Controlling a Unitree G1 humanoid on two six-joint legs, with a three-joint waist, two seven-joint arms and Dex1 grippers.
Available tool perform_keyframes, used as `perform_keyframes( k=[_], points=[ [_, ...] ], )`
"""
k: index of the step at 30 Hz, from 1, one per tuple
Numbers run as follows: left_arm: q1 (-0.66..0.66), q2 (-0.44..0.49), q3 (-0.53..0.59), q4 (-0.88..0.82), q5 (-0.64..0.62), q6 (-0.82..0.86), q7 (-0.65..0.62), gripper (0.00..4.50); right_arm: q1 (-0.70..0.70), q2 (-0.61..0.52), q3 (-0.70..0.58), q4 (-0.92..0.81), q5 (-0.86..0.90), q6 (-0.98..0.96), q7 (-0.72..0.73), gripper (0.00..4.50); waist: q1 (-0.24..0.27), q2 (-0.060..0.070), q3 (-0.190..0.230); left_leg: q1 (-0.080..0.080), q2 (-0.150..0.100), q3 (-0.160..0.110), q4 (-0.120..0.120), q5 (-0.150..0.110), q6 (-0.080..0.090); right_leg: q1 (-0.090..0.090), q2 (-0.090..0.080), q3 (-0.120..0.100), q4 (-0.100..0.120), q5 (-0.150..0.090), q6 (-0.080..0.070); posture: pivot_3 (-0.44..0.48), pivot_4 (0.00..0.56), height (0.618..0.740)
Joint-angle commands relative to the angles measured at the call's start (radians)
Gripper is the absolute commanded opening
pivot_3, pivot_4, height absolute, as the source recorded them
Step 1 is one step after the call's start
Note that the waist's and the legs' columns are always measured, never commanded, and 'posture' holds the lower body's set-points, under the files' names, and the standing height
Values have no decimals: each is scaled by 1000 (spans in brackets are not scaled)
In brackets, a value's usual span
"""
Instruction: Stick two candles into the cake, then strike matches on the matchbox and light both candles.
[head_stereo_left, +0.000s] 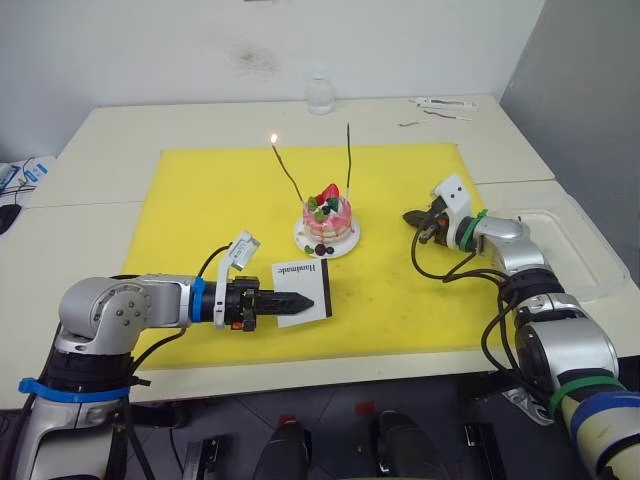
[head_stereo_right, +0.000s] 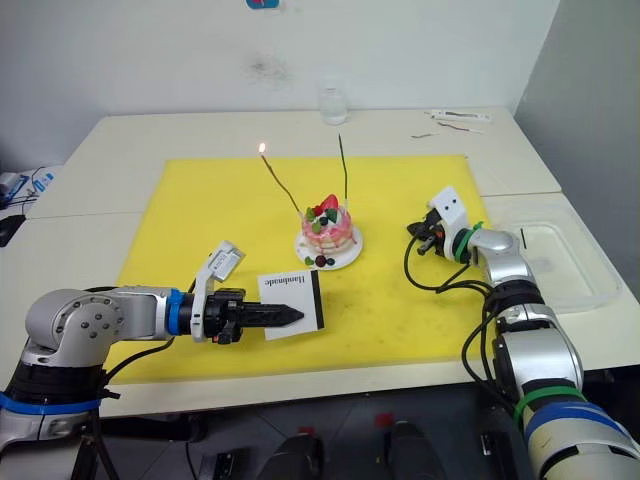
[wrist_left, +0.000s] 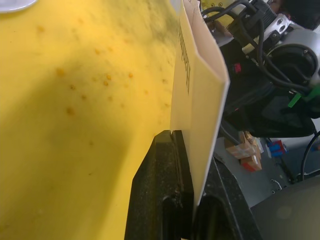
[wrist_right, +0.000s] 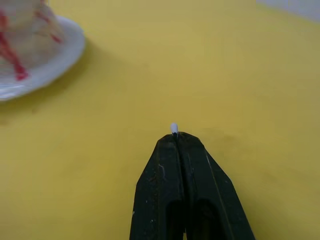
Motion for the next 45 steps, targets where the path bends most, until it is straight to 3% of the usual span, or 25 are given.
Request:
perform_keyframes(
  k=[1,6,13,45],
  points=[
    [-30,-10,53,15,-38,30,26,0,85,-77,36,-393,50,100,132,27,5,0,0,0,0,-1,0,0,0,0,-1,-1,0,0,0,0,150,740],
    [-48,-16,44,42,-26,24,36,0,235,-153,73,-858,125,246,196,27,6,0,0,0,0,-2,0,0,1,0,-1,-1,0,0,0,0,150,740],
    [-79,-28,29,71,-20,22,33,0,293,-127,162,-1109,134,289,164,27,3,0,0,1,1,-2,0,0,1,0,0,-2,1,0,0,0,150,740],
    [-83,-45,37,76,-25,14,32,0,230,-29,273,-1033,55,267,82,27,11,0,0,1,1,-2,0,3,-2,0,0,-2,0,1,1,0,150,740]
  ],
)
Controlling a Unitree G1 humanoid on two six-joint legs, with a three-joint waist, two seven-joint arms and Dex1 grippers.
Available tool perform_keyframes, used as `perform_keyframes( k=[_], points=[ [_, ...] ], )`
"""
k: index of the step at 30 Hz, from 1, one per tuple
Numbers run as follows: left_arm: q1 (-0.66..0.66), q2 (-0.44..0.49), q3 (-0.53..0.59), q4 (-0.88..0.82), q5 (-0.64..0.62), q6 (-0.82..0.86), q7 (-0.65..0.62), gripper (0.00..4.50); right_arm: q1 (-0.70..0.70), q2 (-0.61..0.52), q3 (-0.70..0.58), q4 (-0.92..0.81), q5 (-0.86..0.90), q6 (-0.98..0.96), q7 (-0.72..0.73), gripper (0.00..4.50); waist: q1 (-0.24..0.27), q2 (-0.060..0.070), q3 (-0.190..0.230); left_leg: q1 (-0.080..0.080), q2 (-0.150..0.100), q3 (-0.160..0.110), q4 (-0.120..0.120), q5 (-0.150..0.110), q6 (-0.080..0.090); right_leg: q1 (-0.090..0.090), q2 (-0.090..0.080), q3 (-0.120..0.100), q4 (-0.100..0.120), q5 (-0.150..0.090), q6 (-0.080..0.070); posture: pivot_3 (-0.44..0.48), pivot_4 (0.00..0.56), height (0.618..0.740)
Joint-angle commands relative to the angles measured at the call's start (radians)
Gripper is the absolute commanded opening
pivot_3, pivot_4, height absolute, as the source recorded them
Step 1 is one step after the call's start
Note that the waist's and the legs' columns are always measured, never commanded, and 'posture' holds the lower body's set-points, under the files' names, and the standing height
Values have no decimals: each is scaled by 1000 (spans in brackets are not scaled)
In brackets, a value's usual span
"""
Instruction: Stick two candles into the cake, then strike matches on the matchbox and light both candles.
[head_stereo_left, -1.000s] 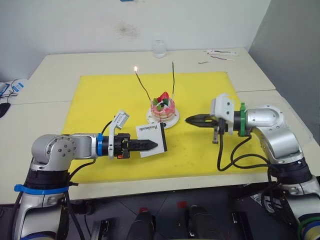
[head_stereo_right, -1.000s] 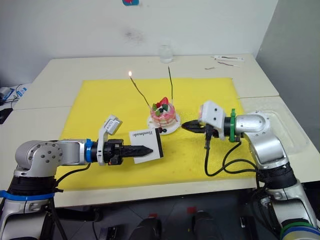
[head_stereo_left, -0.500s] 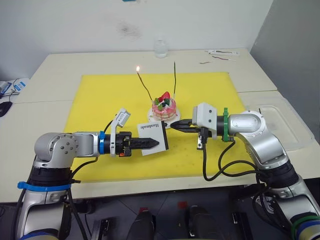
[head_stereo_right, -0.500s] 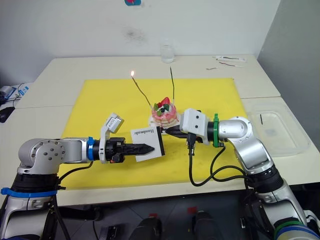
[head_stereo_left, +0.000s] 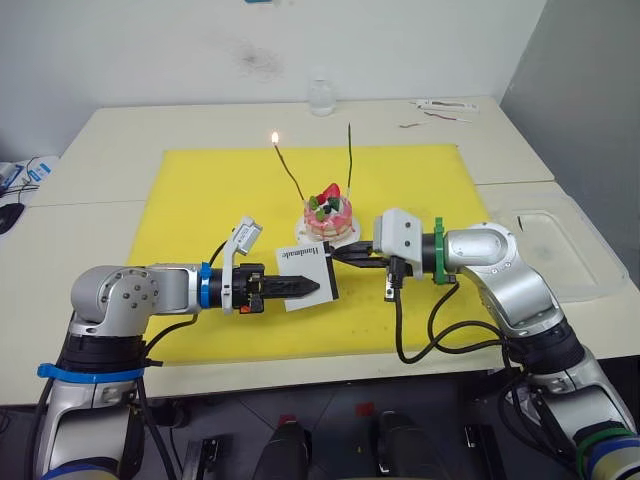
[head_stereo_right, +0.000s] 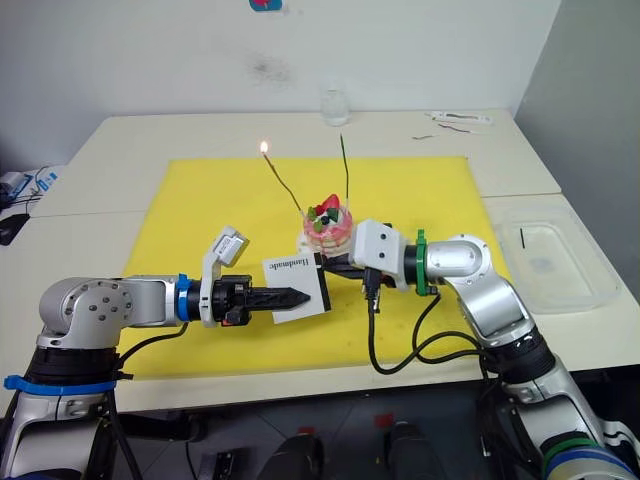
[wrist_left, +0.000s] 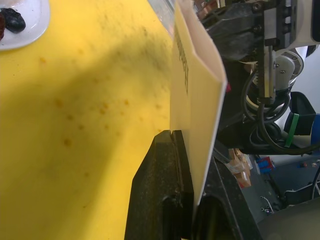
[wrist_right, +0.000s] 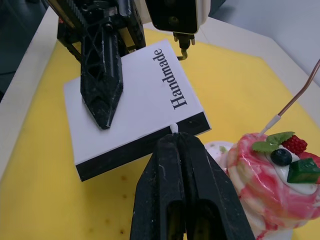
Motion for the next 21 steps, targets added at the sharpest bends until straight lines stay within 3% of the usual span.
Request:
perform_keyframes(
  k=[1,8,11,13,17,21],
  points=[
    [-5,2,19,-26,-8,-13,-5,0,-34,6,-5,1,-2,-6,-13,27,0,0,0,0,0,0,0,0,0,0,0,0,0,0,0,0,150,740],
    [-7,-1,21,-26,-11,-16,-4,0,-37,-3,14,-1,-7,-11,18,27,0,0,0,0,0,0,0,0,0,0,0,0,0,0,0,0,150,740],
    [-8,-3,21,-24,-10,-18,-3,0,-14,-145,57,-97,61,56,227,27,1,0,0,0,0,0,0,0,0,0,0,0,0,0,0,0,150,740],
    [-8,-5,23,-24,-12,-18,-1,0,-40,-234,4,-146,181,170,329,27,8,0,0,-1,-1,-1,0,0,1,0,0,-1,-1,0,0,0,150,740],
    [7,-2,27,-32,-13,-19,-1,0,-194,-241,-158,-53,332,350,273,27,1,0,0,-1,0,-1,0,-2,4,0,-1,0,-1,0,0,0,150,740],
    [17,-6,25,-37,-11,-23,1,0,-220,-231,-196,-42,372,412,228,27,2,-1,0,0,1,-2,-1,-2,4,0,0,-2,-1,1,-1,0,150,740]
  ],
)
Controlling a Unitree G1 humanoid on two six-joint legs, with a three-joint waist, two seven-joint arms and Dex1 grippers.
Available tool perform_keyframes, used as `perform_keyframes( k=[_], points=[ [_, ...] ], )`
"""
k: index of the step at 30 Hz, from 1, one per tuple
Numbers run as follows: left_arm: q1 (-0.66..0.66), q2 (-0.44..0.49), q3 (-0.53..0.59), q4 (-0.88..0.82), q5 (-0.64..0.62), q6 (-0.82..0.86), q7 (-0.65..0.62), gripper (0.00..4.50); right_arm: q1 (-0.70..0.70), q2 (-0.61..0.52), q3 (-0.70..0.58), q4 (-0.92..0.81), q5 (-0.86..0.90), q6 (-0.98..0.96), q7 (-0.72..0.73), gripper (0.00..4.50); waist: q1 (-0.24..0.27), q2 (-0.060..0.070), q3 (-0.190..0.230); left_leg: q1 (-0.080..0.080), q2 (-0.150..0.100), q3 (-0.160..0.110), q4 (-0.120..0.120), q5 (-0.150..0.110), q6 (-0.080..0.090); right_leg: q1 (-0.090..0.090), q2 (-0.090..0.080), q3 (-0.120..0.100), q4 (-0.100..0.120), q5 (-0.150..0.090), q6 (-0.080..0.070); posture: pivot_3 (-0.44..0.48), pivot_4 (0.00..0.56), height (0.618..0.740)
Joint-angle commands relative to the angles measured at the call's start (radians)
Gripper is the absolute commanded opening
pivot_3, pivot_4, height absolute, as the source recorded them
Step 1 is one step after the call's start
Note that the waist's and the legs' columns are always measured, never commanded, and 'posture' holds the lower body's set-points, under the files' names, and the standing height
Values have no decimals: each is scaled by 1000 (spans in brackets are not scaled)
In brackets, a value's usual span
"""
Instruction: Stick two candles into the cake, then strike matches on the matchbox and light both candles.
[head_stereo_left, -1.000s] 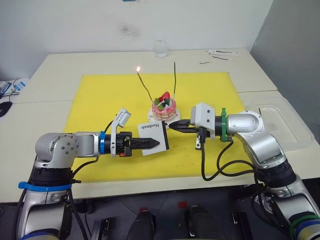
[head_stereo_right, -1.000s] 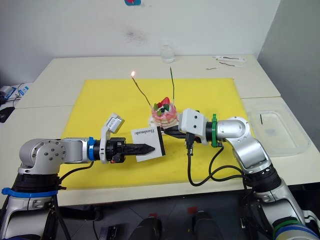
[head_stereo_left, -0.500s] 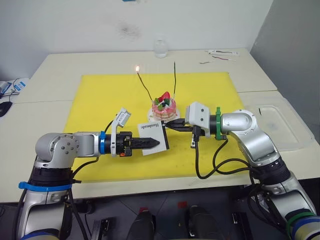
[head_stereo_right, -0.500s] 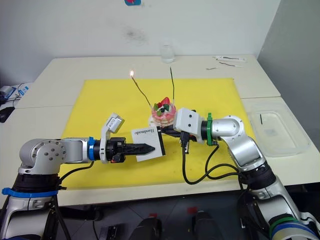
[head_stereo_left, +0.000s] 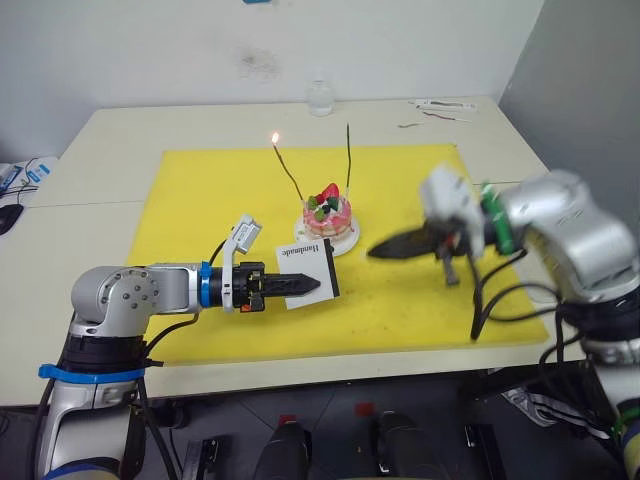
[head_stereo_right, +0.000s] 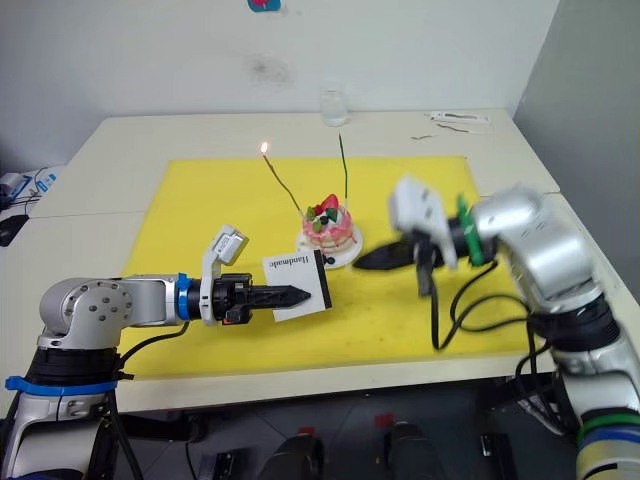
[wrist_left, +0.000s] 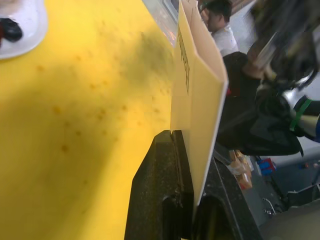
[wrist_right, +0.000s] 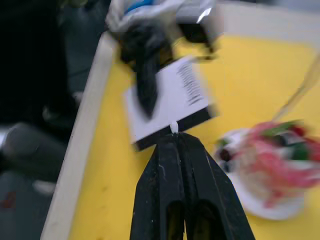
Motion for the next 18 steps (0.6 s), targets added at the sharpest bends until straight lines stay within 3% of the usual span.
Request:
perform_keyframes(
  k=[1,9,18],
  points=[
    [-5,-2,17,-25,-8,-11,2,0,28,19,4,-19,2,-6,-45,27,1,0,0,0,0,0,0,0,0,0,0,0,0,0,0,0,150,740],
    [-34,-15,10,-10,-4,-8,8,0,110,121,119,-1,-215,-281,-208,27,3,0,0,-1,-1,2,0,0,0,-1,-1,1,0,0,0,0,150,740],
    [-37,-9,14,-7,-8,0,10,0,169,165,157,-4,-263,-343,-241,27,5,0,0,-1,-1,2,0,2,-4,-1,-1,1,0,0,0,0,150,740]
  ],
)
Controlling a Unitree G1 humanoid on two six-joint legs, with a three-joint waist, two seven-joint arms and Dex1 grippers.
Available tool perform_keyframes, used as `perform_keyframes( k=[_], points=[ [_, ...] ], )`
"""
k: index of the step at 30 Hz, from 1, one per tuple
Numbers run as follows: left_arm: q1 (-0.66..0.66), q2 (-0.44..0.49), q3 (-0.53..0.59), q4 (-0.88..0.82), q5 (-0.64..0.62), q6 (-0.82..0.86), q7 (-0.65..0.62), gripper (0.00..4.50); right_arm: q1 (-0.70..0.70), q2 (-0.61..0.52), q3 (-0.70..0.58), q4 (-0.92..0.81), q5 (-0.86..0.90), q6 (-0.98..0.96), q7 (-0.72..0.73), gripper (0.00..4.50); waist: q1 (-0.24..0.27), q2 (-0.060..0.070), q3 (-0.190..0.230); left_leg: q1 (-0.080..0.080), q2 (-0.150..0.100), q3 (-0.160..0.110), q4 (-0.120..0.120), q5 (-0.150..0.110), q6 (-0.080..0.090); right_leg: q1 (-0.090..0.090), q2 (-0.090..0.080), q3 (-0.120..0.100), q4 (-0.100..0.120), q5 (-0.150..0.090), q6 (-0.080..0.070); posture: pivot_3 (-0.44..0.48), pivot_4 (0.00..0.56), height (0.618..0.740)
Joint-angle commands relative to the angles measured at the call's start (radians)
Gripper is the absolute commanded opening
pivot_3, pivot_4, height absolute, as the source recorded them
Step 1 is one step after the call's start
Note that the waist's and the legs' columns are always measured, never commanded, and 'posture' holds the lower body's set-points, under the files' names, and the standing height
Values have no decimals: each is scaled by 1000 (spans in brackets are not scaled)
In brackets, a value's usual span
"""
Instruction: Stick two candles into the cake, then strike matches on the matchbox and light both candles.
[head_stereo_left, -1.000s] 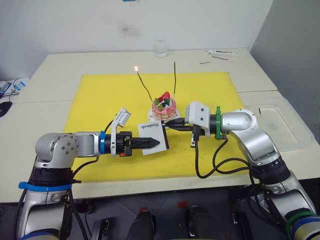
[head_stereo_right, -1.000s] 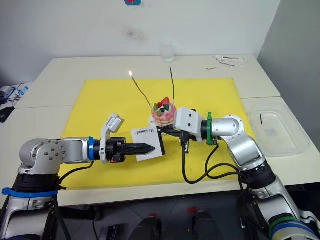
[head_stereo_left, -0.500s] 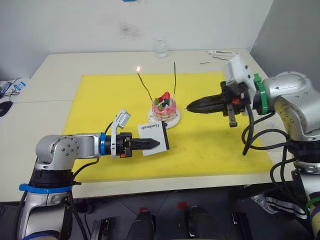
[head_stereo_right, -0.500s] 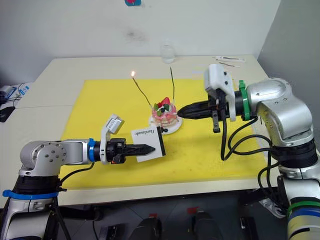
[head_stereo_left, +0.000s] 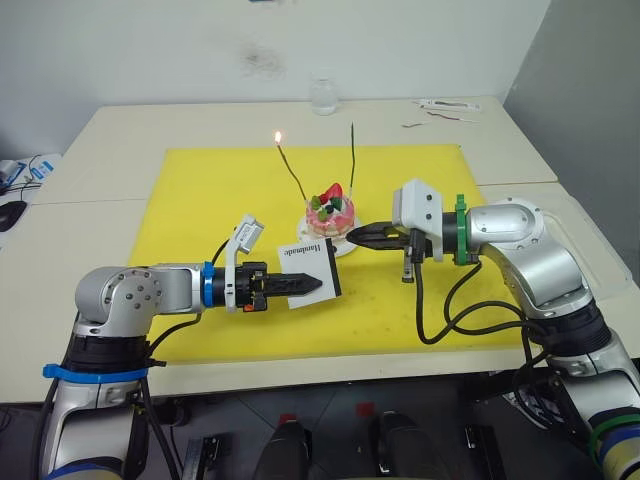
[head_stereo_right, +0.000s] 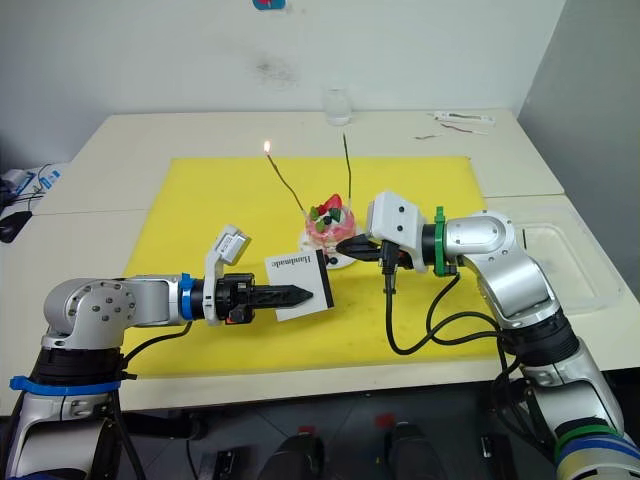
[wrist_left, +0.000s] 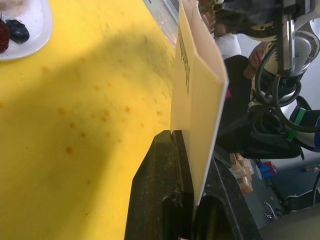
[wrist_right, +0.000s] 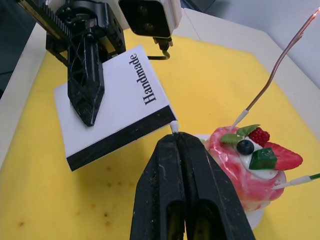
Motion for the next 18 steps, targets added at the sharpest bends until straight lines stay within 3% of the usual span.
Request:
perform_keyframes(
  k=[1,18],
  points=[
    [-20,5,15,-12,-9,1,-4,0,6,19,9,-22,-16,-30,-20,27,0,0,0,0,0,0,0,0,0,0,0,0,0,0,0,0,150,740],
    [-9,4,16,-21,-10,-6,-4,0,34,49,68,-12,-72,-51,-7,27,0,0,0,0,0,0,0,0,0,0,0,0,0,0,0,0,150,740]
  ],
)
